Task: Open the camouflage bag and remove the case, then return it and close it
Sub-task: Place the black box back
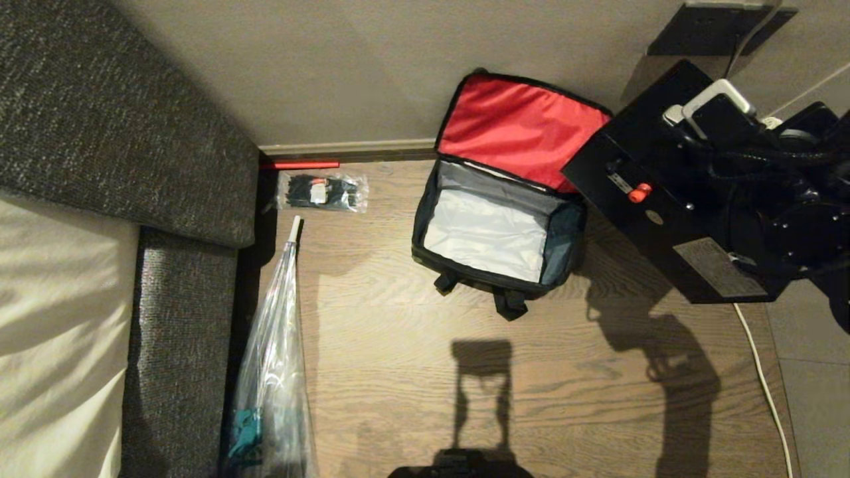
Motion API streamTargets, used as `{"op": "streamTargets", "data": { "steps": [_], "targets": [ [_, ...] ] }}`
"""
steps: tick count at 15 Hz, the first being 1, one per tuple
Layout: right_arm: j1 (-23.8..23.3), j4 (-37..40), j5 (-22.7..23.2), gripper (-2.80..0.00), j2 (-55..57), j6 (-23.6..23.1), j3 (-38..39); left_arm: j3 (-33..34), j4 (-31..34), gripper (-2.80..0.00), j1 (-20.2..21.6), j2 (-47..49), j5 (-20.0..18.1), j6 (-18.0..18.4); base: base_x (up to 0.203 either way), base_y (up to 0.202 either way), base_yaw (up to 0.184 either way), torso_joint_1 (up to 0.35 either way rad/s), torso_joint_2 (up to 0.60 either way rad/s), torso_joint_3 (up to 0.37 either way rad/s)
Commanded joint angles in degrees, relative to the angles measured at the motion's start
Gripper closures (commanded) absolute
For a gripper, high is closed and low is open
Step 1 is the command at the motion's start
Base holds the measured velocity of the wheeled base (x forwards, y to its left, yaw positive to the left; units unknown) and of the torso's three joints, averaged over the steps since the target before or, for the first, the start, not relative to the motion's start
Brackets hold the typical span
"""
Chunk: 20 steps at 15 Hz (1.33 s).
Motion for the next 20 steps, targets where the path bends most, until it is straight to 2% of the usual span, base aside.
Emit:
{"op": "streamTargets", "data": {
  "steps": [1,9,12,20],
  "targets": [
    [3.36,0.42,-0.06,0.00,1.32,-0.56,-2.00,0.01,-0.01,0.00,0.01,-0.09,0.04,-0.01,0.000,0.000,0.000,0.000,0.00,0.000],
    [11.46,2.93,0.67,0.00,9.54,-0.65,-12.11,0.01,-0.01,0.00,0.01,-0.09,0.04,-0.01,0.000,0.000,0.000,0.000,0.00,0.000],
    [13.07,3.61,2.96,0.00,12.04,-0.50,-14.33,0.01,-0.01,0.00,0.10,0.35,0.04,-0.01,0.000,0.000,0.000,0.000,0.00,0.000],
    [13.37,5.49,14.38,0.00,14.14,0.55,-16.44,0.00,-0.01,0.00,0.10,1.26,0.03,-0.01,0.000,0.000,0.000,0.000,0.00,0.000]
  ]
}}
